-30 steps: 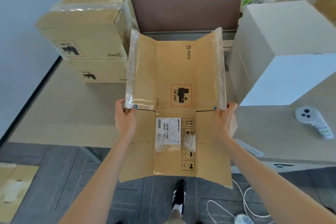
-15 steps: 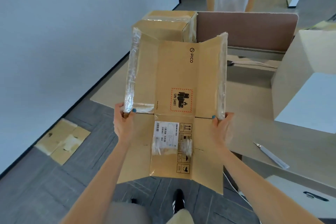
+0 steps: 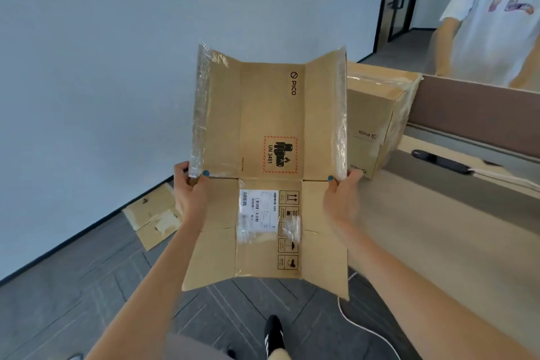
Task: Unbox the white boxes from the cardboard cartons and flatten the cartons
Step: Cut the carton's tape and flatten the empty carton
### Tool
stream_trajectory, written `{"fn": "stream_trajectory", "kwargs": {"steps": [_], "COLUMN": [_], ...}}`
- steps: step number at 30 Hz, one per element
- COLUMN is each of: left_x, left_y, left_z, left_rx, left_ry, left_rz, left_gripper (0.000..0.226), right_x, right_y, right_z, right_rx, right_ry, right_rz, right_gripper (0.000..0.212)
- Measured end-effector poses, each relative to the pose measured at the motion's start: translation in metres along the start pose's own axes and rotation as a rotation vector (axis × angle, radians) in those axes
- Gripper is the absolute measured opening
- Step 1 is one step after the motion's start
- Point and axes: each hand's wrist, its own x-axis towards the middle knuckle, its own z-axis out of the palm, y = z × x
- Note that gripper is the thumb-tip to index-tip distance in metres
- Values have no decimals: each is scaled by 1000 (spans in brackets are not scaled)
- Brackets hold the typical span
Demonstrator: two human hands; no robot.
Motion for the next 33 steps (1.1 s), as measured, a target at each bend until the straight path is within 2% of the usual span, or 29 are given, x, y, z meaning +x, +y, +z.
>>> {"fn": "stream_trajectory", "kwargs": {"steps": [5,13,19,26,33], "left_x": [79,244,355,433,474], "left_y": [-17,-70,-113,-169,-214], "left_z": [-12,-16,-15,-19,-26], "left_rx": [-33,-25,16,57,56], "left_ry": [98,229,274,382,468], "left_rz": [7,-71,-143,-232,-311], "left_gripper": [34,27,28,29,35], "right_x": [40,116,159,183,192], "right_y": [-41,-97,-119,-115,-114], "right_z": [88,269,397,514,598], "right_rx": [-45,-36,-50,-82,-114], "right_ry": [-62,-212,-298,-392,-448], "right_rz": [-67,-140,-163,-181,-223], "right_gripper": [29,17,17,19,19]}}
